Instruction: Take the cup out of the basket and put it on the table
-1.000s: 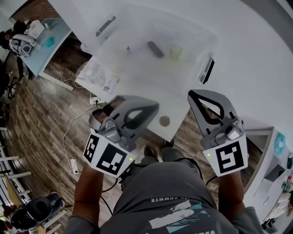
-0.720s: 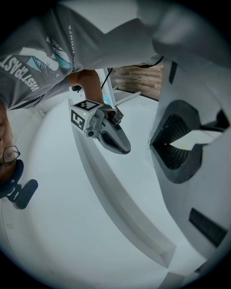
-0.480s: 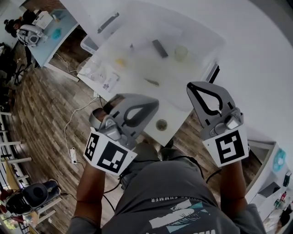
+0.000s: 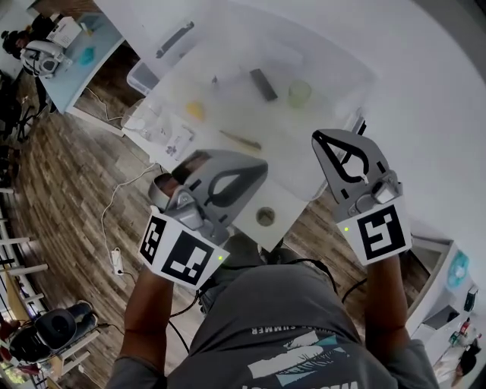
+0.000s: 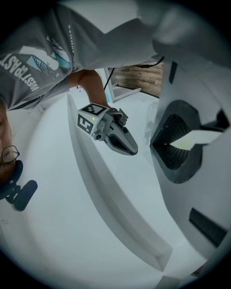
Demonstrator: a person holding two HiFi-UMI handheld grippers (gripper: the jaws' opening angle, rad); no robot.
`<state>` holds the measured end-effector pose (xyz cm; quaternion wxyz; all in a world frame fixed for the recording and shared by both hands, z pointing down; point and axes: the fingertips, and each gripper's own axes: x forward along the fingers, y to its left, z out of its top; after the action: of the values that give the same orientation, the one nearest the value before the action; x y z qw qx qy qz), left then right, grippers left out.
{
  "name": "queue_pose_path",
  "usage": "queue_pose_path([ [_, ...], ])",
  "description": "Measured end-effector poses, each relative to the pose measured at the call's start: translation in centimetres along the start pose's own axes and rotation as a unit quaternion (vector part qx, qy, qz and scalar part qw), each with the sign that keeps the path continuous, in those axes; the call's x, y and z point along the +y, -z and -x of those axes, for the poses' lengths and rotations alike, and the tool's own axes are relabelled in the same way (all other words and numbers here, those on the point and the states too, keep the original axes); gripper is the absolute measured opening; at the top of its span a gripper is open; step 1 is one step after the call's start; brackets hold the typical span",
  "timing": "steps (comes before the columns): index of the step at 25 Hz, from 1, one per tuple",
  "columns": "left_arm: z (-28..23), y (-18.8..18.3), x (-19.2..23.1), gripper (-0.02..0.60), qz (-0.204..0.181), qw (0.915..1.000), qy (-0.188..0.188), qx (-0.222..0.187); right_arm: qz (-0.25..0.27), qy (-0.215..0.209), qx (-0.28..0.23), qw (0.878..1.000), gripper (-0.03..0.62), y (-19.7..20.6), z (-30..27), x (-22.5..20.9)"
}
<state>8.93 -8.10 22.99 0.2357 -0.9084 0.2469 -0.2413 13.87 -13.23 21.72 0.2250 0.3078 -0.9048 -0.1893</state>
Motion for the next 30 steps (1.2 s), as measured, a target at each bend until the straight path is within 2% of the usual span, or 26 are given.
queue_pose_path([
  [15,-2.4,3.6,5.7,0.009,0.020,0.9997,0.005,-0.014,-0.012,-0.009,0.058,0.998,0.012,4.3,-8.5,-5.2],
  [23,-3.5,5.7,8.0,0.009,0.036,0.9992,0.011,-0.013,-0.027,-0.014,0.108,0.994,0.012,8.8,-13.5,-8.2],
  [30,-4.5,8.1,10.0,0.009,0.051,0.9985,0.014,-0.015,-0.048,-0.018,0.172,0.984,0.012,14.6,-18.2,-10.4],
])
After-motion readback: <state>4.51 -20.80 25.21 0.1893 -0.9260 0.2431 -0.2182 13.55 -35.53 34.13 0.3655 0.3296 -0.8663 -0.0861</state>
